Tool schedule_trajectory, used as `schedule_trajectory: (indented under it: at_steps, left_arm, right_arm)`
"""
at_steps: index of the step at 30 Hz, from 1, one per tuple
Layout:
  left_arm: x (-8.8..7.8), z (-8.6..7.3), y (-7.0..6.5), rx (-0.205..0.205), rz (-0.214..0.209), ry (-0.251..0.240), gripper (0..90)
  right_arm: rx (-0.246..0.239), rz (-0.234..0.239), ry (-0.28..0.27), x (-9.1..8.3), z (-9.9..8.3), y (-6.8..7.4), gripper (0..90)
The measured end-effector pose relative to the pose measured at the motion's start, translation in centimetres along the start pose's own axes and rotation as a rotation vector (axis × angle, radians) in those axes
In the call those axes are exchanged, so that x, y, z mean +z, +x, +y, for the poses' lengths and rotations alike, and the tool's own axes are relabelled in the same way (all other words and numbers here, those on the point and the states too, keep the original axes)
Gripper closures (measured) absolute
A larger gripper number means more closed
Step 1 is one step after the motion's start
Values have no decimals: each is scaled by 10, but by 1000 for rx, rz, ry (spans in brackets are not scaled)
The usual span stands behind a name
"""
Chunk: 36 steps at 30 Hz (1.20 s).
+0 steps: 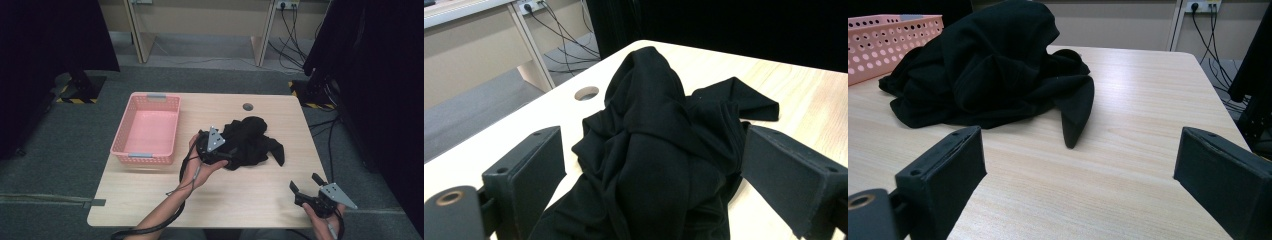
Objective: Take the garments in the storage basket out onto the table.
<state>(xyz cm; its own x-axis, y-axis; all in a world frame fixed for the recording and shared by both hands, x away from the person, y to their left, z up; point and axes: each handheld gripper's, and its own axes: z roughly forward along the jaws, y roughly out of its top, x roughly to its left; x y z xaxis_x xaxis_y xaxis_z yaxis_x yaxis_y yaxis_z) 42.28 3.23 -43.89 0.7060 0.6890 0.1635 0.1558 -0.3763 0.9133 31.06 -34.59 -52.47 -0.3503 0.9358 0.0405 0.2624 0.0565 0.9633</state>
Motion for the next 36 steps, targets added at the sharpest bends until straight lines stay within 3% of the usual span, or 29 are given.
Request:
schedule_trajectory:
  at_steps: [14, 36]
  left_arm:
    - [-24, -4, 4, -12, 17, -49, 92]
    - [-65, -7, 25, -51, 83, -116, 93]
  right_arm:
    - [-3, -1, 1, 0, 0, 0, 61]
    - [-2, -2, 0, 0, 0, 0, 61]
